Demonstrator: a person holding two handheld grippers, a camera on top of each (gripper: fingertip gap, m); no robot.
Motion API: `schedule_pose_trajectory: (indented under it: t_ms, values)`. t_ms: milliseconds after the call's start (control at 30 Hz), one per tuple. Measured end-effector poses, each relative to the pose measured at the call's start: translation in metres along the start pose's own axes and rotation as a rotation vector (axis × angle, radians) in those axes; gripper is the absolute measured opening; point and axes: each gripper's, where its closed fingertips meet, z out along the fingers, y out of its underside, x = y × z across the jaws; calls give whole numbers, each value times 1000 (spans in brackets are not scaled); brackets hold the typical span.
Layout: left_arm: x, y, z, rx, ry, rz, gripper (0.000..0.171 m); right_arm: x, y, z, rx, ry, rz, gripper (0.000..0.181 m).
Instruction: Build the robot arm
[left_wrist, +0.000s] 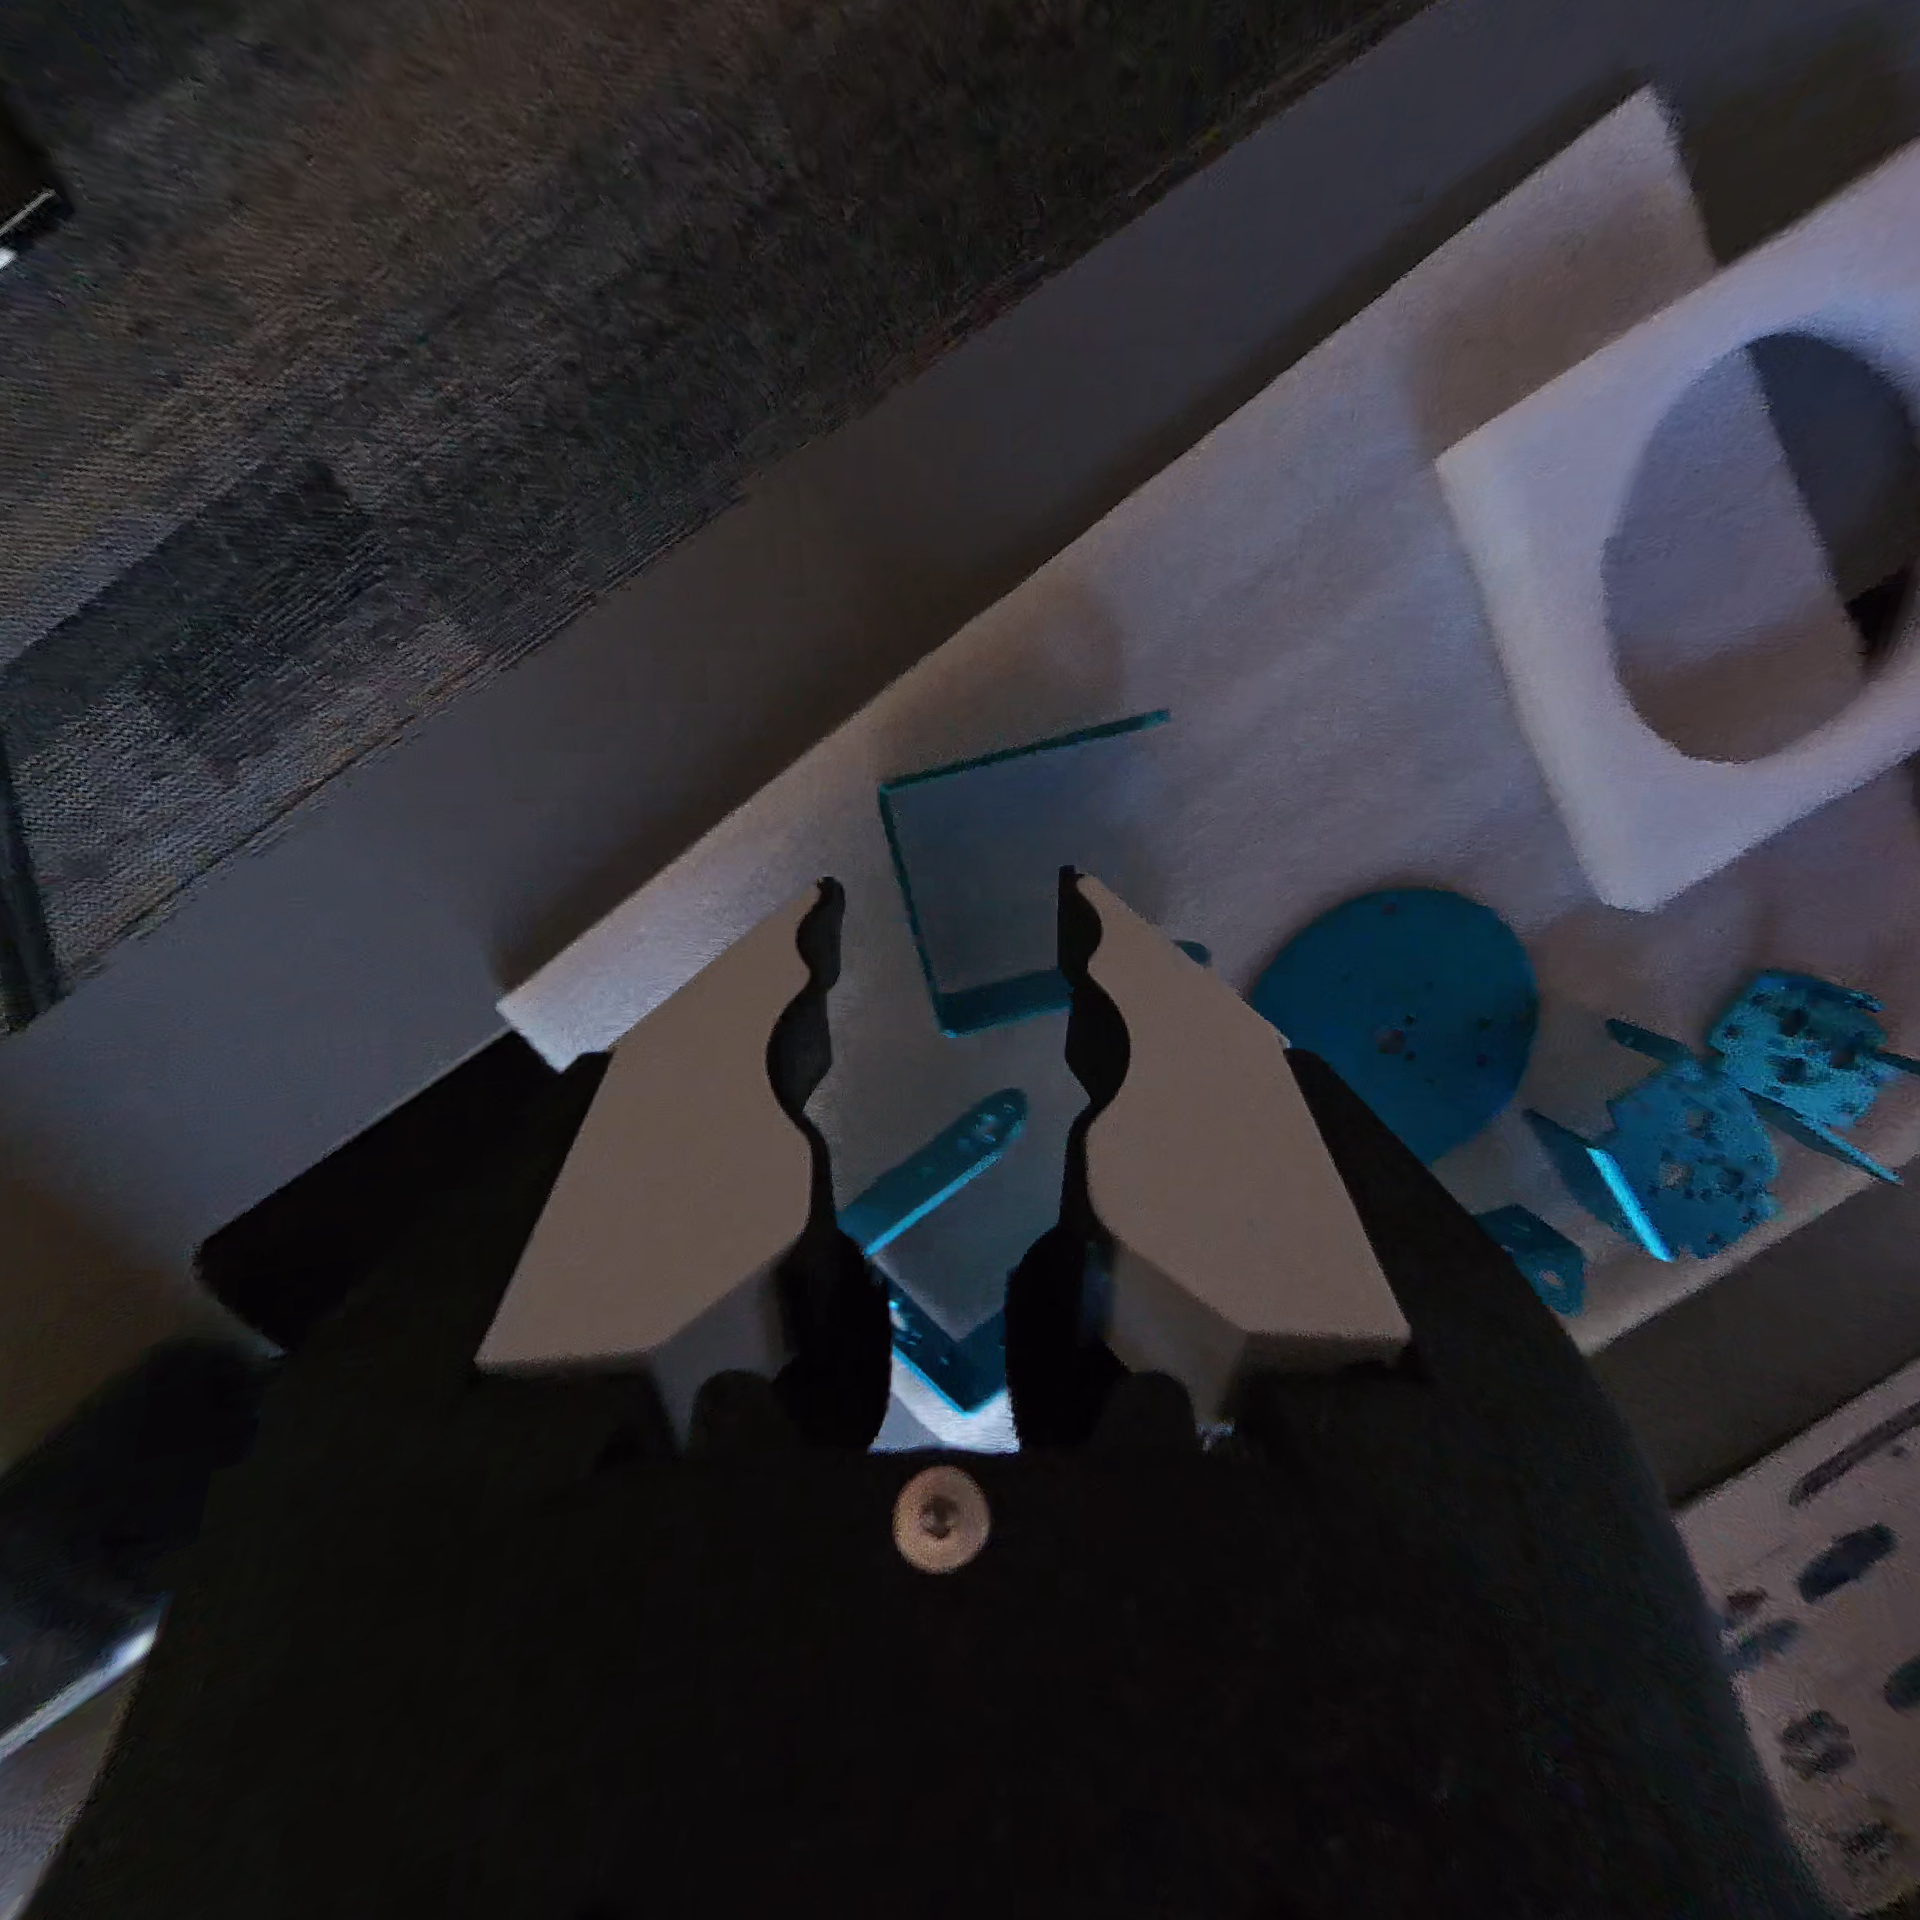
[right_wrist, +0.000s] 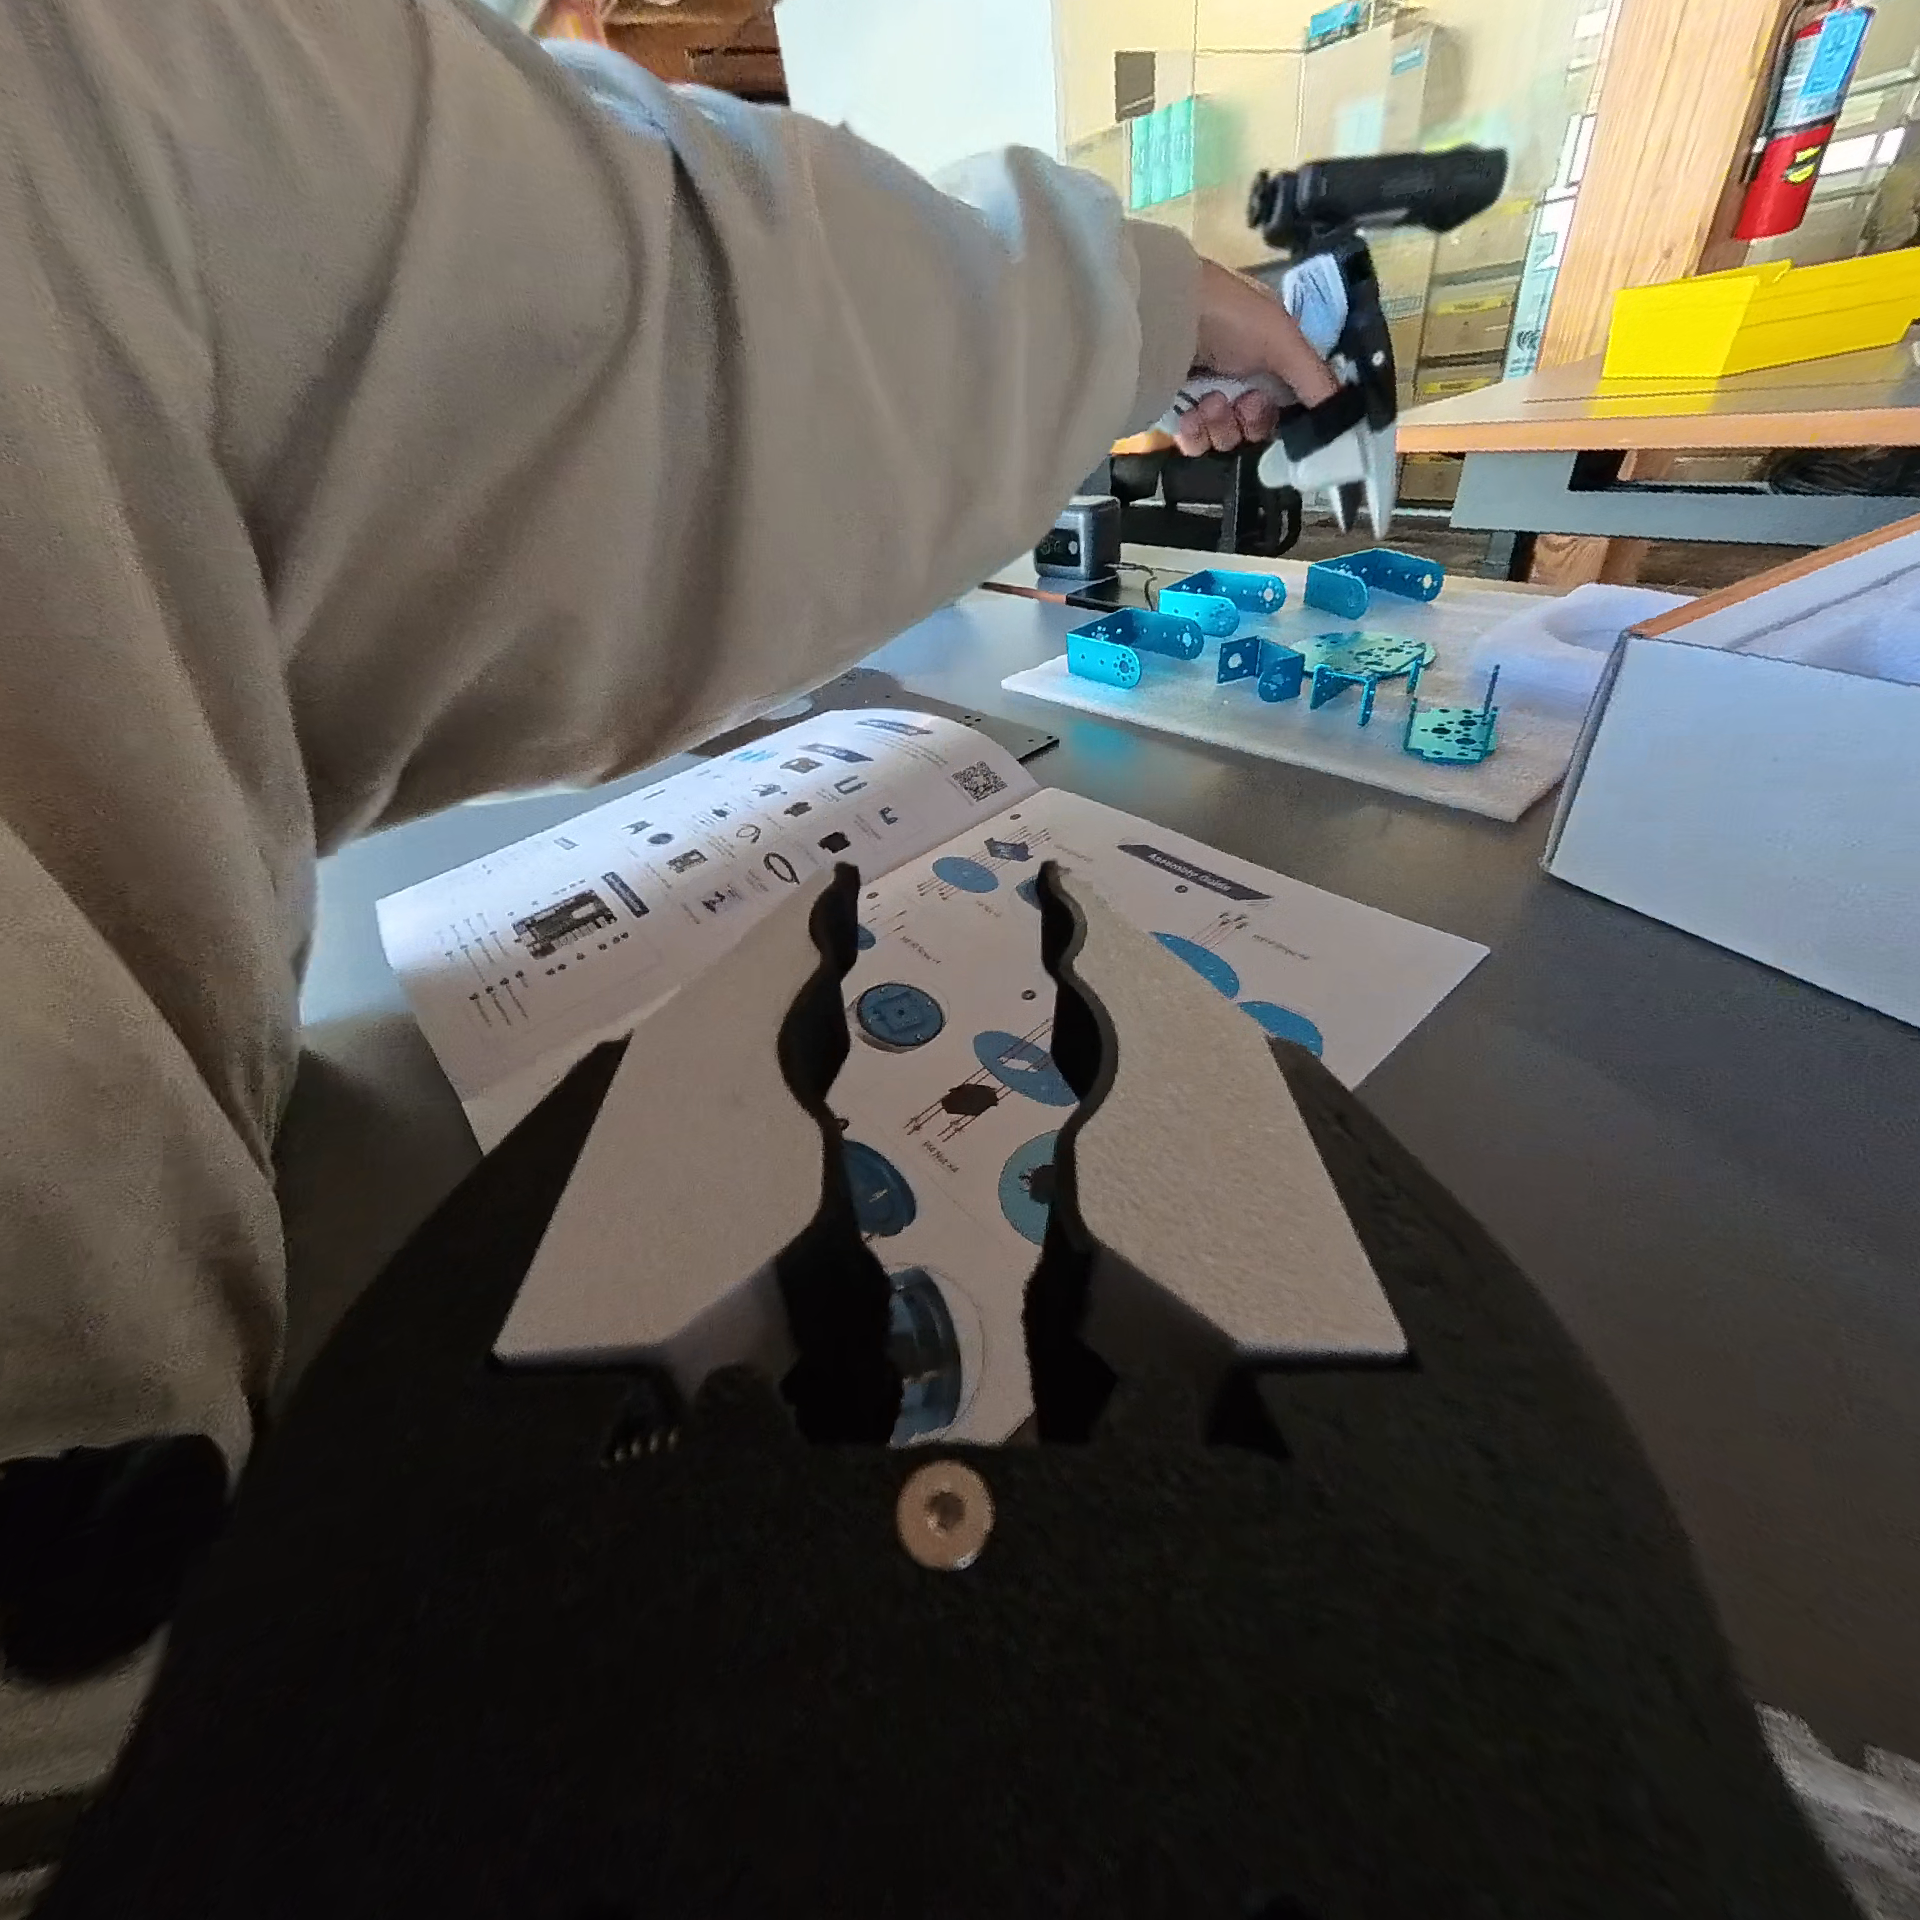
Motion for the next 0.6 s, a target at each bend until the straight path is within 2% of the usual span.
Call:
schedule_pose_trajectory:
  t_ms: [67,133,167,200,300,400,500,600]
  values:
    - [-12,4,13,-79,-45,1,35,5,-1,0,5,-1,33,34]
    - [-25,13,24,-154,-103,-44,23,8,1,1,-4,5,45,35]
    - [-21,11,27,-141,-75,-60,4,9,4,2,-18,13,38,35]
    - [-15,10,29,-124,-32,-71,1,8,6,3,-29,14,28,35]
    - [-30,18,18,-128,-115,-187,1,4,8,6,-39,-5,22,35]
    - [-61,33,1,-97,-199,-357,0,3,7,5,-34,-13,36,34]
    - [-82,40,-5,-40,-196,-485,0,1,6,5,-26,-19,39,35]
    - [-75,46,5,-46,-151,-537,1,0,6,5,-27,-26,46,34]
